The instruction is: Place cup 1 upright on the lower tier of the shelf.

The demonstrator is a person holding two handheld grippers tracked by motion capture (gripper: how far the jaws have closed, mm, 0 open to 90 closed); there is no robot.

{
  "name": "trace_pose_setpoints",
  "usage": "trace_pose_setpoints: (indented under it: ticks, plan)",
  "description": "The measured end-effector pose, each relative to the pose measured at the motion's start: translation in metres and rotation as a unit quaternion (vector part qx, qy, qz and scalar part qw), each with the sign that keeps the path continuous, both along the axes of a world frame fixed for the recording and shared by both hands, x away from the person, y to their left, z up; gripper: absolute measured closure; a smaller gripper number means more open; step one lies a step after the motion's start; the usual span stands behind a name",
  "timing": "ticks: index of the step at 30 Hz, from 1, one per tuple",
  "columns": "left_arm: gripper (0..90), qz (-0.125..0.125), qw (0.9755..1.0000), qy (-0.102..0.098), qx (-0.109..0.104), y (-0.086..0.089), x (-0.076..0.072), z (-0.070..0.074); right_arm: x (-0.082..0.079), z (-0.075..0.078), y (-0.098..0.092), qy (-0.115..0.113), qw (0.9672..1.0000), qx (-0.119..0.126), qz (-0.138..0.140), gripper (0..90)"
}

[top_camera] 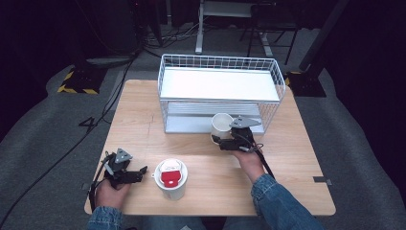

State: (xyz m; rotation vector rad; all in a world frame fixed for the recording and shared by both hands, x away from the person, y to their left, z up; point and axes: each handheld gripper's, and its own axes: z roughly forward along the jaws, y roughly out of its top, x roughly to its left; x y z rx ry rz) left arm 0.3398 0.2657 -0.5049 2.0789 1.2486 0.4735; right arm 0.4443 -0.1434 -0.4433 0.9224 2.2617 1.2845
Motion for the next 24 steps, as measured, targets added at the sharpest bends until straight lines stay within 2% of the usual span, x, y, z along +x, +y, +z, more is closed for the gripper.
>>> trace_pose_setpoints:
  ticks: [12,16,19,24]
  plan:
    - [15.5,0.0,1.0,0.0,0.0,0.0,0.0,0.0,0.023,-0.005,-0.008,-0.01,0.9991,-0.004,-0.04,23.5]
    - [15.5,0.0,1.0,0.0,0.0,0.0,0.0,0.0,0.03,-0.009,-0.01,-0.007,0.9982,0.002,-0.059,23.5]
    - [15.5,0.0,1.0,0.0,0.0,0.0,0.0,0.0,0.038,-0.01,-0.012,-0.014,0.9973,0.0,-0.072,23.5]
    - [15.5,0.0,1.0,0.0,0.0,0.0,0.0,0.0,0.045,-0.011,-0.011,-0.012,0.9964,-0.003,-0.084,23.4]
